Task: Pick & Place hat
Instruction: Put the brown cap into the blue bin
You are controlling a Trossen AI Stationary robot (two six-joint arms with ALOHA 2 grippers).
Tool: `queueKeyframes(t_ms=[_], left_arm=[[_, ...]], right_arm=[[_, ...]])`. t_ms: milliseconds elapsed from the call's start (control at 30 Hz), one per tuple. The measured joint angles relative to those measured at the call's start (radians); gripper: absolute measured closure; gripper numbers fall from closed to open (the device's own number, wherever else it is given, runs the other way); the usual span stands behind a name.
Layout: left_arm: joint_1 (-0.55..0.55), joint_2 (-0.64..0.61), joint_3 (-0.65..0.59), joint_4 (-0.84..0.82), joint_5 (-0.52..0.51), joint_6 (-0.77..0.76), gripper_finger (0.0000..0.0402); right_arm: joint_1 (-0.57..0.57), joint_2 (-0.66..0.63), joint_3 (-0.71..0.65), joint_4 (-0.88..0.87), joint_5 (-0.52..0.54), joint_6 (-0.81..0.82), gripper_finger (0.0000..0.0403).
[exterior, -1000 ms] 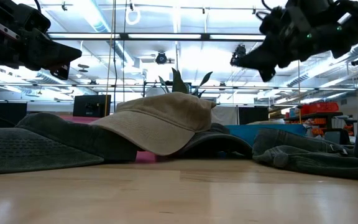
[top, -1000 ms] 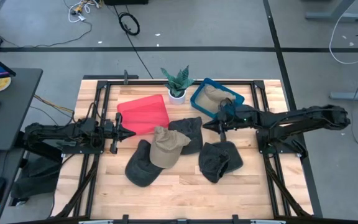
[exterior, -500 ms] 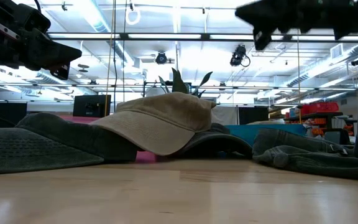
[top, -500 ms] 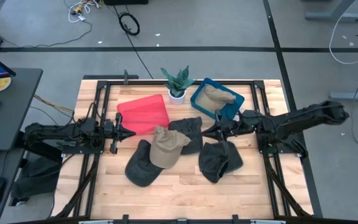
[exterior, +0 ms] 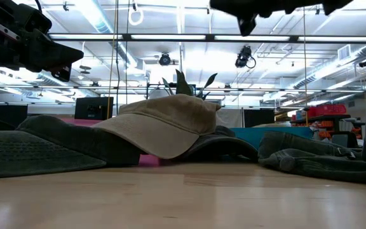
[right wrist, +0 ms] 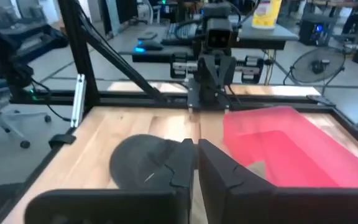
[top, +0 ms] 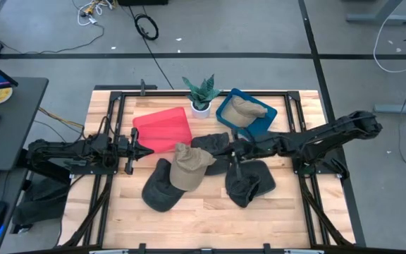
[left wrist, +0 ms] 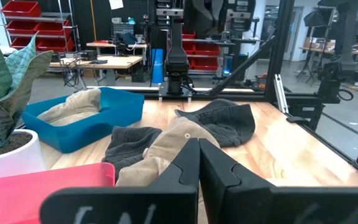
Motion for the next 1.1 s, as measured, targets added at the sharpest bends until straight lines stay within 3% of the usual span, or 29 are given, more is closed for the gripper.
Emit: queueKeyframes(t_ms=[600, 1100], left_arm=[[0.0, 0.0, 0.0, 0.0, 0.0, 0.0, 0.0399], [0.0, 0.0, 0.0, 0.0, 0.0, 0.0, 0.0399]], right_arm=[[-0.027, 0.325, 0.225, -0.19, -0.011, -0.035, 0.0367], [-0.022, 0.483, 0.248, -0.173, -0.019, -0.051, 0.022]])
